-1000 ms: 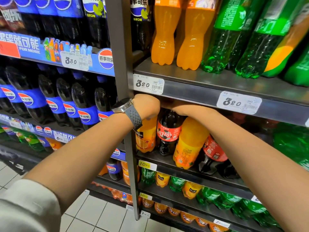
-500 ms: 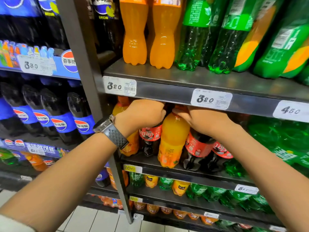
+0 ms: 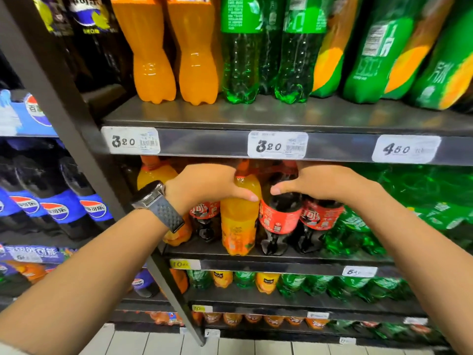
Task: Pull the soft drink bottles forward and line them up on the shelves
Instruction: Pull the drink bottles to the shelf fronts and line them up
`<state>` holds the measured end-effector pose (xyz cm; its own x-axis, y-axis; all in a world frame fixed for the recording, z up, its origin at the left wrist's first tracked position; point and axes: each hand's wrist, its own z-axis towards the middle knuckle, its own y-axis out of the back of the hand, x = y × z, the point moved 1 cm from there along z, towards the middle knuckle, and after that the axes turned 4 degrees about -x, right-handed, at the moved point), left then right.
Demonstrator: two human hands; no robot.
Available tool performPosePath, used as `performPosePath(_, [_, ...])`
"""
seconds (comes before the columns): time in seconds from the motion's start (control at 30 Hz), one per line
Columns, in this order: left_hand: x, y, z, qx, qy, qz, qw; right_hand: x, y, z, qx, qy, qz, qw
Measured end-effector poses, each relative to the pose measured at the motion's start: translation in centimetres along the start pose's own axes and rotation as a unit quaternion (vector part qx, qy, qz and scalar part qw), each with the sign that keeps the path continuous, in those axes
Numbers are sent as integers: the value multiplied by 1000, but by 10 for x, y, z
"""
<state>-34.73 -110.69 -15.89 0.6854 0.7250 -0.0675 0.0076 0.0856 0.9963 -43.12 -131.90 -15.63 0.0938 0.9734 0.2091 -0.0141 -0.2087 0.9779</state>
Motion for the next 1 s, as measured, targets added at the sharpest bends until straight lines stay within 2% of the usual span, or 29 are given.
performPosePath(0.13, [-4, 4, 3, 57, 8, -21, 998, -2, 1, 1, 40, -29, 20, 999])
performPosePath(0.23, [0, 6, 6, 92, 25, -29, 995, -6, 3, -1, 61, -16, 15, 998])
performPosePath(0.33, [6, 6, 6, 93, 13, -45, 995, -6, 6, -6, 12, 61, 27, 998])
performPosePath(0.4, [5, 7, 2, 58, -29, -82, 995, -1, 6, -10, -29, 95, 31, 995])
performPosePath(0.47, [5, 7, 0, 28, -51, -98, 993, 1, 1, -10, -66, 90, 14, 994])
performPosePath(0.53, [7, 6, 2, 44, -30, -64, 996, 2, -3, -8, -89, 79, -20, 993])
performPosePath(0.7, [5, 8, 3, 89, 4, -12, 996, -9, -2, -4, -15, 75, 45, 996])
performPosePath(0.77, [7, 10, 1, 103, 7, -7, 995, -11, 2, -6, 14, 69, 35, 997])
performPosePath(0.93, [9, 8, 1, 111, 2, 7, 994, -4, 4, -10, 37, 63, 22, 997])
performPosePath(1.0, [7, 7, 0, 96, 9, -4, 995, 0, 0, -10, 9, 71, 18, 997])
